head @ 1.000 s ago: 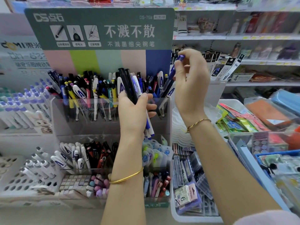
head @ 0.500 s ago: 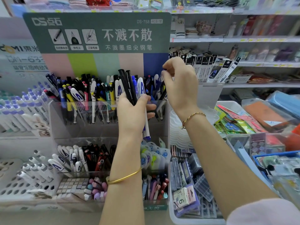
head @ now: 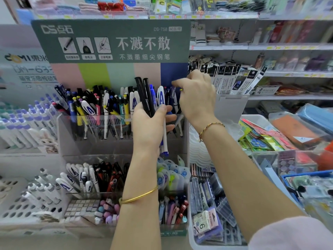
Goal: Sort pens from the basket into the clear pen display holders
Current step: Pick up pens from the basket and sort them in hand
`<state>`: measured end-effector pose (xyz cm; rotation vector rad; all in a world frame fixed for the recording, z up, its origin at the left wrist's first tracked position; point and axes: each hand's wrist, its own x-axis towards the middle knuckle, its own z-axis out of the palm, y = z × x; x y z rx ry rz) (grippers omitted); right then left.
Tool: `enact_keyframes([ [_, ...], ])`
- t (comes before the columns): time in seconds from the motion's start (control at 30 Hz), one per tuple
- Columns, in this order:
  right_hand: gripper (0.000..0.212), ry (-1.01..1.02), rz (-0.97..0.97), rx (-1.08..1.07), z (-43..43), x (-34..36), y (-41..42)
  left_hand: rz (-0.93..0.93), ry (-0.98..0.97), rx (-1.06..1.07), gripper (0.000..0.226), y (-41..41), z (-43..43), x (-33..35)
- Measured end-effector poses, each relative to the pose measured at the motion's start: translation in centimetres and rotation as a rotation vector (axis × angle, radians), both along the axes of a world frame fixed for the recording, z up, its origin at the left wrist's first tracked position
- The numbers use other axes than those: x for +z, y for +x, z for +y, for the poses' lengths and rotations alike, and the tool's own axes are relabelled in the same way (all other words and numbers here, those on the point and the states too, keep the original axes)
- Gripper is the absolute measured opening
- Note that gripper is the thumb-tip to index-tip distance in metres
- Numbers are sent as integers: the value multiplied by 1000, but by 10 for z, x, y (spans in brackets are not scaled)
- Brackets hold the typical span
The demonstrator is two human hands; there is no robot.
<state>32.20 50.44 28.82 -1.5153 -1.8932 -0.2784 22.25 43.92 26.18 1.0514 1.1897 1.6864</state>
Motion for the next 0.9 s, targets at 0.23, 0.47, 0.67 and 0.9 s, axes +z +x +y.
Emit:
enact_keyframes([
  [0.23, 28, 138, 485, 240, -14, -2, 4, 41, 10, -65, 13, -1, -4, 1],
  [0.47, 8, -104, 625, 435, -17, 4, 2, 24, 13, -147, 11, 0, -6, 2],
  [0.67, 3, 348, 950, 341, -16, 20, 7, 9, -31, 4, 10, -8, 1, -3],
  [0.9, 11, 486, 620, 243, -9, 10, -3, 71, 0, 23, 22, -6, 0, -3],
])
